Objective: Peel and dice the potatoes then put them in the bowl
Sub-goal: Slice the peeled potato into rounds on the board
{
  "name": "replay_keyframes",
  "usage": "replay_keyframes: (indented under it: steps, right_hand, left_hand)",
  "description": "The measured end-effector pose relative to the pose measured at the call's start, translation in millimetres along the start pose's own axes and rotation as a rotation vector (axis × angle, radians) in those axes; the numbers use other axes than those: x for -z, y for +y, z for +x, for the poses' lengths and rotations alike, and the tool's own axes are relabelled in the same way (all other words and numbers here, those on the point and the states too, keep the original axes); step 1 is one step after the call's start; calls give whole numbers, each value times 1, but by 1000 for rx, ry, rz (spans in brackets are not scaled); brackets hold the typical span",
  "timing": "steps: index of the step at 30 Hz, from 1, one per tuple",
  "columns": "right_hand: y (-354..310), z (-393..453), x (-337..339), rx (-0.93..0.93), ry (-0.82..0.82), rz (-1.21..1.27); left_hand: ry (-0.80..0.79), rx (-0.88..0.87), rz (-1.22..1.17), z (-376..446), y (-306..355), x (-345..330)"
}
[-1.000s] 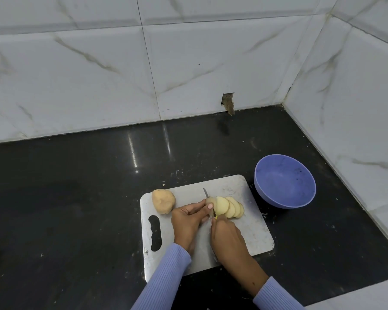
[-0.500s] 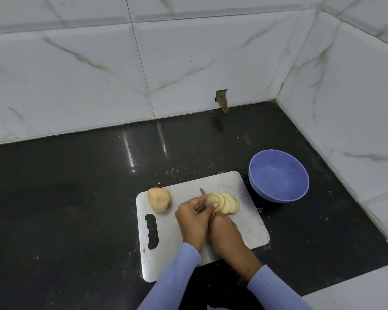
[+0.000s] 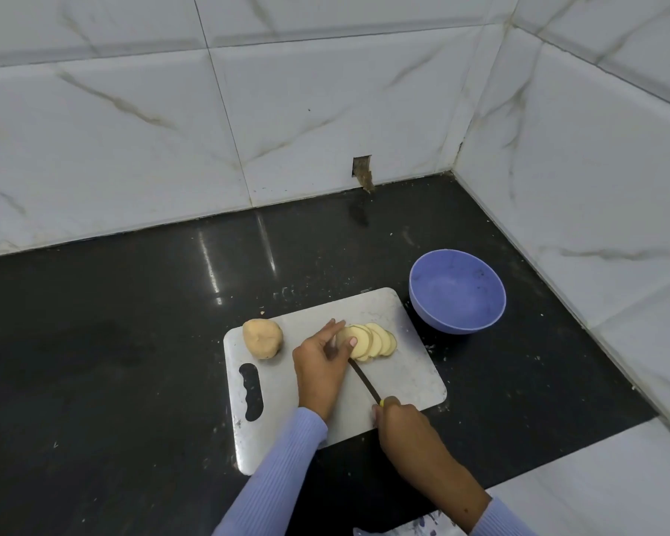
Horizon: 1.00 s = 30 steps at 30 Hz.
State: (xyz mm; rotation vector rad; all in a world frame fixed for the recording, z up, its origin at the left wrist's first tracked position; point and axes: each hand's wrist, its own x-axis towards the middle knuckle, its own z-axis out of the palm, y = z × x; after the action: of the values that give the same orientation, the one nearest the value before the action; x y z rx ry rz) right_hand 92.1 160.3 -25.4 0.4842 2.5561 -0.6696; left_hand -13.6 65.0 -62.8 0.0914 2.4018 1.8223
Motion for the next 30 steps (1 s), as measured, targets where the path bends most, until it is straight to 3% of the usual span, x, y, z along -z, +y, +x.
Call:
replay_keyframes:
  steps: [5,8,13,19,30]
  right_hand:
    - [22,-12,10,19,2,105]
    - [28,-17,20,25,41,161]
    - [12,-8,20,79,122,229]
    - [-11,9,5,163,131,93]
    - [-14,21,-3,130,91,18]
  left_hand:
    - [-76,-197,429,2,-5,11]
    - [-67,-243,541,-8,-16,23]
    - [-69,-321,544,-24,-30,43]
    - [-148,-389,528,-21,-34,48]
    - [-46,-394,628,-22,-37,38]
